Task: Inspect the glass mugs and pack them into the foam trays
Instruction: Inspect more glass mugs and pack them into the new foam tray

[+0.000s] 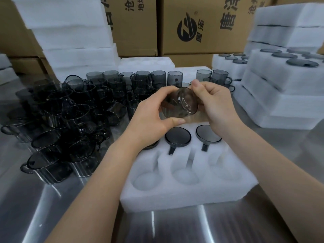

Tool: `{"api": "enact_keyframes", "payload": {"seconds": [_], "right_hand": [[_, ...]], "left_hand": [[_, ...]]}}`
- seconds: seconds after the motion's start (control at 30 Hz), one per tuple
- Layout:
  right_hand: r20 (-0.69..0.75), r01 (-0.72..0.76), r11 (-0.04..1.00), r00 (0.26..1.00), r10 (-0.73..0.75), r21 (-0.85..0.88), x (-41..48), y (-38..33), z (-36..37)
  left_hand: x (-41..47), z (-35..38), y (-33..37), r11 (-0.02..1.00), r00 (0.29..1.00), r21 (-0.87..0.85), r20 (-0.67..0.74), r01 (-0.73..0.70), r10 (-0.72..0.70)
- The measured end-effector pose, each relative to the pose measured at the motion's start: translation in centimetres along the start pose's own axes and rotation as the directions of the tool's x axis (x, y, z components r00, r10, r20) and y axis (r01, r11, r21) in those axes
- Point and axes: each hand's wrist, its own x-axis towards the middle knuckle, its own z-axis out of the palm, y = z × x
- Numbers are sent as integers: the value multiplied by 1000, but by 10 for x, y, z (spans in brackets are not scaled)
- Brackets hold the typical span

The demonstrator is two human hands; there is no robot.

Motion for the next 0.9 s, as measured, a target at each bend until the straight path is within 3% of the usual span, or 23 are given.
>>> {"api": "enact_keyframes", "payload": {"seconds": [0.1, 0.27, 0.4, 0.63, 0.9], "right_hand": [[24, -119, 987, 993, 117, 107, 3, 2, -4], [196, -169, 972, 971, 136, 165, 1, 1, -4], [274, -258, 957, 937, 215, 132, 2, -2, -2], [350, -289, 951, 907, 236, 109, 3, -3, -4], [393, -275, 939, 902, 178, 208, 0, -6, -4]], "left_hand": [[0, 1, 0, 998, 999, -56, -20, 33, -35], [-1, -1, 3, 974, 993, -219, -86, 62, -83], [0, -4, 4, 956, 989, -287, -119, 53, -90], [-1, -3, 4, 994, 984, -100, -169, 43, -59], [-3, -4, 8, 984, 980, -179, -200, -16, -21]]}}
